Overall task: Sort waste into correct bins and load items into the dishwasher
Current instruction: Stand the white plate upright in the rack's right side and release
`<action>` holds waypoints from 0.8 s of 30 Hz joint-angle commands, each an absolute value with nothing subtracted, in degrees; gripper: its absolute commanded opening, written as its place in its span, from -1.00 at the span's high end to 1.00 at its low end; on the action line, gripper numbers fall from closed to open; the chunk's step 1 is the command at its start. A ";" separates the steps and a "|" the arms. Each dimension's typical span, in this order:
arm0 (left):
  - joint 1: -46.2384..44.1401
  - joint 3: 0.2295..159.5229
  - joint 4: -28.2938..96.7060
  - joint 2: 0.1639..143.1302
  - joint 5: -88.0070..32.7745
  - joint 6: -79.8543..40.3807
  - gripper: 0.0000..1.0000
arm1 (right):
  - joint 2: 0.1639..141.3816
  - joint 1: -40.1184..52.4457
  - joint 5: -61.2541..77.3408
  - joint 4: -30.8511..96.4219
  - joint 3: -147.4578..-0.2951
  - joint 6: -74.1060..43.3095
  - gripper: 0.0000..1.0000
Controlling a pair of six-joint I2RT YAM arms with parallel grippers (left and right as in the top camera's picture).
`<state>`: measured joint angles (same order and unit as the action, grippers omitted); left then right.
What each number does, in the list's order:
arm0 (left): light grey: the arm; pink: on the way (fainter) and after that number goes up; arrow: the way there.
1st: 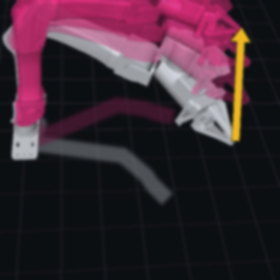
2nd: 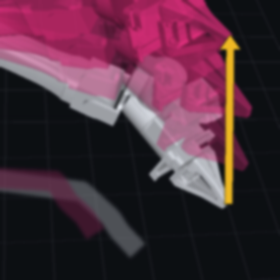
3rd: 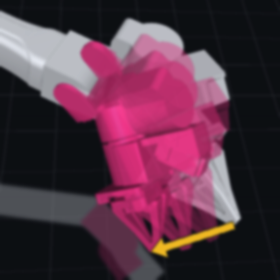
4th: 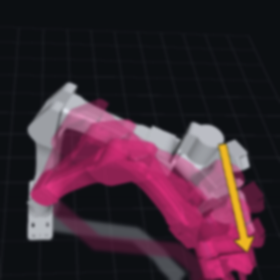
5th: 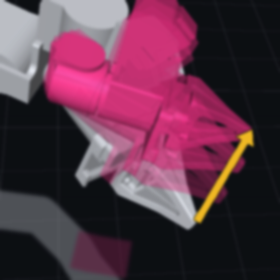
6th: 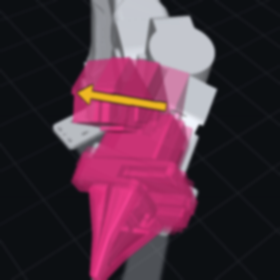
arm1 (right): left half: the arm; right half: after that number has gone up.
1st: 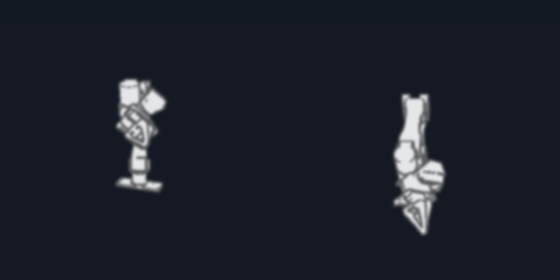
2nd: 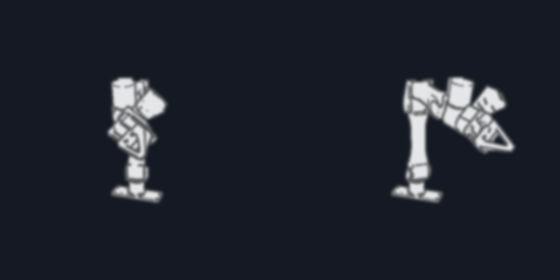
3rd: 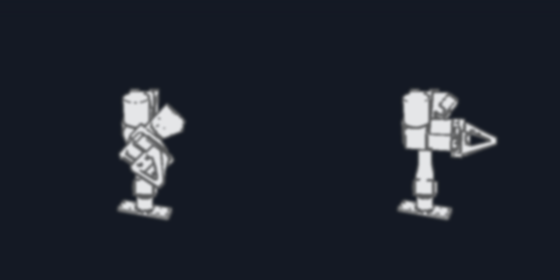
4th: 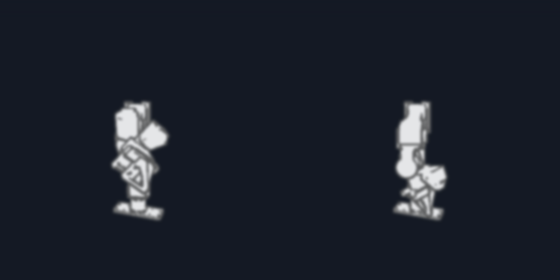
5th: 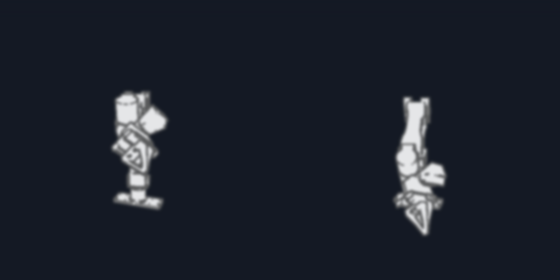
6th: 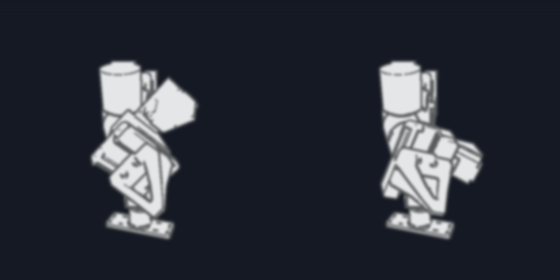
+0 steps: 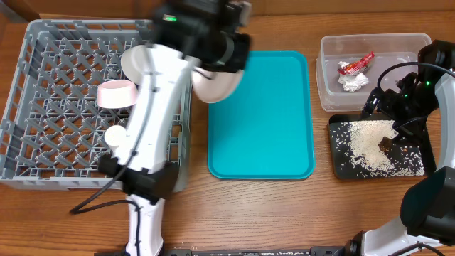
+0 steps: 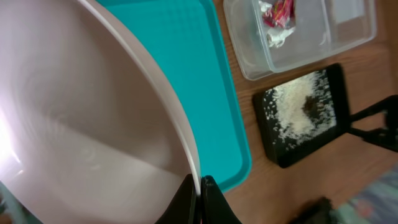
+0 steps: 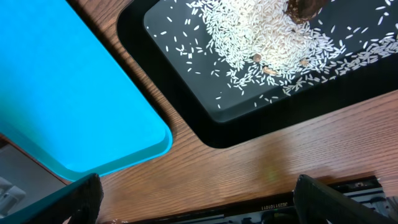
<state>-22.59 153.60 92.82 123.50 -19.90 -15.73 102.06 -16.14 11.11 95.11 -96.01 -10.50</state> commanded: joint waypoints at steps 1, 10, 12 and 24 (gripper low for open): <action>-16.71 154.36 95.37 122.50 -30.33 -10.61 0.92 | 100.18 -16.58 10.55 94.87 -96.82 -10.70 -1.00; -4.97 150.71 96.82 122.52 -53.91 2.37 0.92 | 100.18 -16.58 10.55 94.94 -96.82 -10.68 -1.00; -2.87 149.51 96.79 122.52 -56.05 3.79 0.92 | 100.18 -16.58 10.55 94.91 -96.82 -10.68 -1.00; 5.30 133.40 96.75 122.52 -60.07 10.83 0.92 | 100.18 -16.58 10.55 94.91 -96.82 -10.68 -0.99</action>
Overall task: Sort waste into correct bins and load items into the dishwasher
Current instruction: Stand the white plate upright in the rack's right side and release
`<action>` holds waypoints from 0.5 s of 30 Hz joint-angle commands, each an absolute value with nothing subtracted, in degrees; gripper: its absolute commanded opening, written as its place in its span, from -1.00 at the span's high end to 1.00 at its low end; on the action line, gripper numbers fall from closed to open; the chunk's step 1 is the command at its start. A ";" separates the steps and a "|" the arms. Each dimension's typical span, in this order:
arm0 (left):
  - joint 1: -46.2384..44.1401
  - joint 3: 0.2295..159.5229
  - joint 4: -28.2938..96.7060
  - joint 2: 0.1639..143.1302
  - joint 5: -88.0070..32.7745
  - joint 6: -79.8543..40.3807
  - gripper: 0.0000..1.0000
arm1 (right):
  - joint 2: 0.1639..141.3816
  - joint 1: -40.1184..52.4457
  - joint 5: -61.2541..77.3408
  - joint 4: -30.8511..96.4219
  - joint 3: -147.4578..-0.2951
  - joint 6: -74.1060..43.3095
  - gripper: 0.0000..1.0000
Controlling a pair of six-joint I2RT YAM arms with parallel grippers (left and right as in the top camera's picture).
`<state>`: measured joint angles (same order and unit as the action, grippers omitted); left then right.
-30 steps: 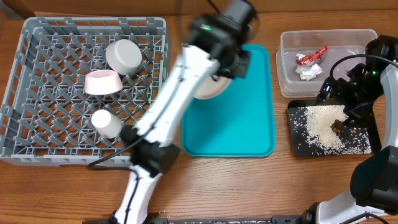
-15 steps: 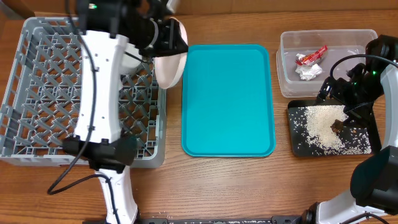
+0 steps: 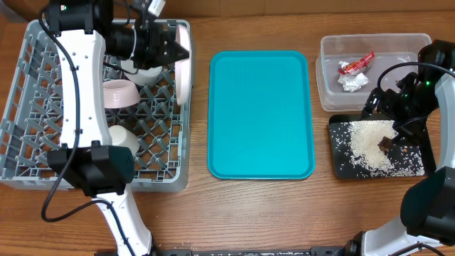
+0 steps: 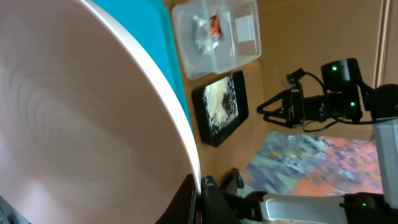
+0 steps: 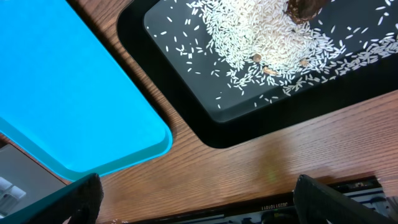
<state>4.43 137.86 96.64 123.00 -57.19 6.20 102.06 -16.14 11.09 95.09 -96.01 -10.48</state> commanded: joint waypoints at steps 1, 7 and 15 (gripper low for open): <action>5.74 131.63 96.66 122.52 -60.07 11.38 0.92 | 100.18 -16.58 10.55 94.91 -96.82 -10.68 -1.00; 8.45 119.96 94.63 122.52 -59.83 14.22 0.92 | 100.18 -16.58 10.55 94.87 -96.82 -10.68 -1.00; 9.96 112.66 95.07 122.50 -47.13 13.58 0.26 | 100.18 -16.58 10.55 94.83 -96.82 -10.70 -1.00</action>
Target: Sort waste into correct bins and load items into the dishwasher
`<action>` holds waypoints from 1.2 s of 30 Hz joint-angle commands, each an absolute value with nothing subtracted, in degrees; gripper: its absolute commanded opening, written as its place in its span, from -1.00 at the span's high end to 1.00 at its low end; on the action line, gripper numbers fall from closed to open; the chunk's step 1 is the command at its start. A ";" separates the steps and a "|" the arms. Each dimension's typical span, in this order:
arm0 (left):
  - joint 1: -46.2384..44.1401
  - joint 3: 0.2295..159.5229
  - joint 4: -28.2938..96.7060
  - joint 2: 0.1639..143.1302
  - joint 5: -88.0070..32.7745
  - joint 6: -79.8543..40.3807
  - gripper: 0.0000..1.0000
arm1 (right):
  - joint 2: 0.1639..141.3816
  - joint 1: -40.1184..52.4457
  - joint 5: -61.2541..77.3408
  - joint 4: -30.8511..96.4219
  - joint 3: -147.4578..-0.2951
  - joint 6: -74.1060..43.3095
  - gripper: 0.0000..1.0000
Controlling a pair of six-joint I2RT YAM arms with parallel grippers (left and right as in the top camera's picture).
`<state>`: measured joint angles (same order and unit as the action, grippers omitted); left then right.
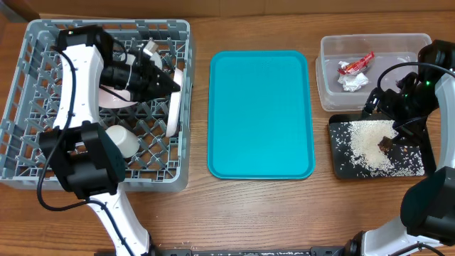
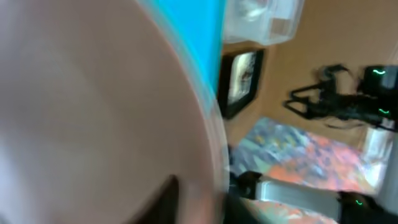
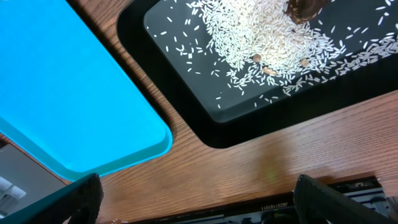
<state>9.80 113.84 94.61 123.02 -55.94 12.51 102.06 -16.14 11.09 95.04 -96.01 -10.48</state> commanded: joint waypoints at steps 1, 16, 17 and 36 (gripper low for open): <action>9.93 112.66 95.22 122.34 -45.54 13.21 0.17 | 100.18 -16.58 10.55 94.83 -96.82 -10.70 -1.00; 8.05 113.91 90.50 111.31 -25.32 1.52 -0.51 | 100.18 -16.58 10.55 94.61 -96.82 -10.70 -1.00; 7.73 113.91 90.17 110.10 -23.79 0.82 -0.52 | 100.18 -16.58 10.55 94.61 -96.82 -10.70 -1.00; -15.90 113.71 84.42 87.22 5.30 -6.48 -1.00 | 93.89 -9.28 11.60 78.56 -96.84 -10.72 -1.00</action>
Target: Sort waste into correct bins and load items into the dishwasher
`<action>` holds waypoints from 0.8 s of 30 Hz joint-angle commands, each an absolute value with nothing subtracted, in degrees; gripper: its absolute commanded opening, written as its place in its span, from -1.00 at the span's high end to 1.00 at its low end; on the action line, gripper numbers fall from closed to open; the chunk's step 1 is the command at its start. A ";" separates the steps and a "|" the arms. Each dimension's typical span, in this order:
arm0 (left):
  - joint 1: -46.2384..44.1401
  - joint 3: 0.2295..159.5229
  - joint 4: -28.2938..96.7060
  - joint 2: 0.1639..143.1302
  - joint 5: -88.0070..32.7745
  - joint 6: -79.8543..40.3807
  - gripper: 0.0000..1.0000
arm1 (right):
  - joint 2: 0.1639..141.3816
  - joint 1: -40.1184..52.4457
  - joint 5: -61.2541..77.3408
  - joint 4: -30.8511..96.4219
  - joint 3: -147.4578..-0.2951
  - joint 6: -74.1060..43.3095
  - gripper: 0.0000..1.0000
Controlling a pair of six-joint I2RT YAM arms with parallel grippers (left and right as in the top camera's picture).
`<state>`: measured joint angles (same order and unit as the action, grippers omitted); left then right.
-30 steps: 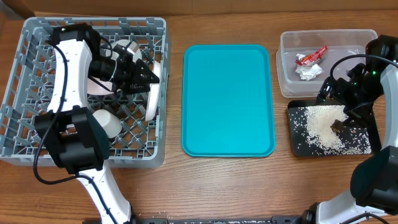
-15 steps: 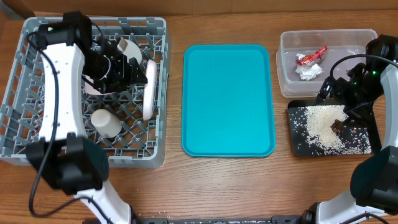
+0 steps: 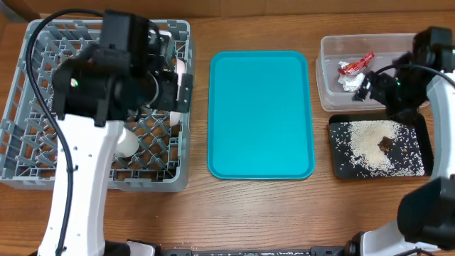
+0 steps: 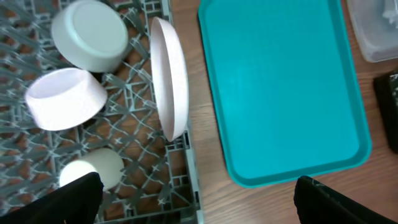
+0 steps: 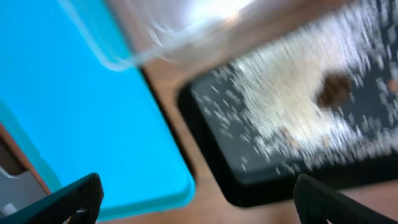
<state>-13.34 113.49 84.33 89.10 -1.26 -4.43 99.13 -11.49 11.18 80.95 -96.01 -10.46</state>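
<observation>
A pale pink plate (image 4: 171, 78) stands on edge in a slot along the right side of the grey dish rack (image 4: 193, 180). My left gripper (image 4: 198, 183) hangs open above the rack's right edge, holding nothing. In the overhead view the left arm covers most of the plate. The right gripper (image 5: 198, 183) is open and empty, and its view is blurred. It hovers near the clear waste bin (image 3: 398, 50) and the black tray of rice (image 3: 377, 146). The teal tray (image 3: 261, 114) lies bare between rack and bins.
The rack also holds an upturned bowl (image 4: 90, 34), a pink bowl (image 4: 62, 99) and a white cup (image 4: 93, 171). The clear bin contains a red wrapper (image 3: 355, 65) and crumpled paper. A brown lump (image 3: 386, 142) sits on the rice.
The left gripper was shut on the plate's rim low in the rack. It is now open and higher, with the plate left standing in its slot. The right arm has shifted toward the clear bin.
My left gripper first held the plate between the rack and the teal tray. Then it held it on edge over the rack's far right side, then lower among the tines. Now the plate stands alone. The right gripper stayed open over the rice tray until its latest shift.
</observation>
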 commanded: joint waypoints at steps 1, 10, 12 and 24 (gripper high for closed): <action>-16.47 113.71 84.60 86.87 5.58 -6.66 -0.99 | 93.19 -8.91 11.62 77.69 -96.84 -10.72 -1.00; -18.39 110.41 85.19 80.95 8.62 -7.51 -0.99 | 88.60 -7.55 11.62 71.16 -96.84 -10.92 -0.99; -18.41 107.90 84.36 78.50 9.67 -7.53 -0.99 | 88.62 -7.55 11.62 70.85 -96.84 -10.92 -0.99; -18.39 84.05 74.89 55.70 16.97 -11.18 -0.99 | 88.62 -7.57 11.60 68.97 -96.84 -10.63 -1.00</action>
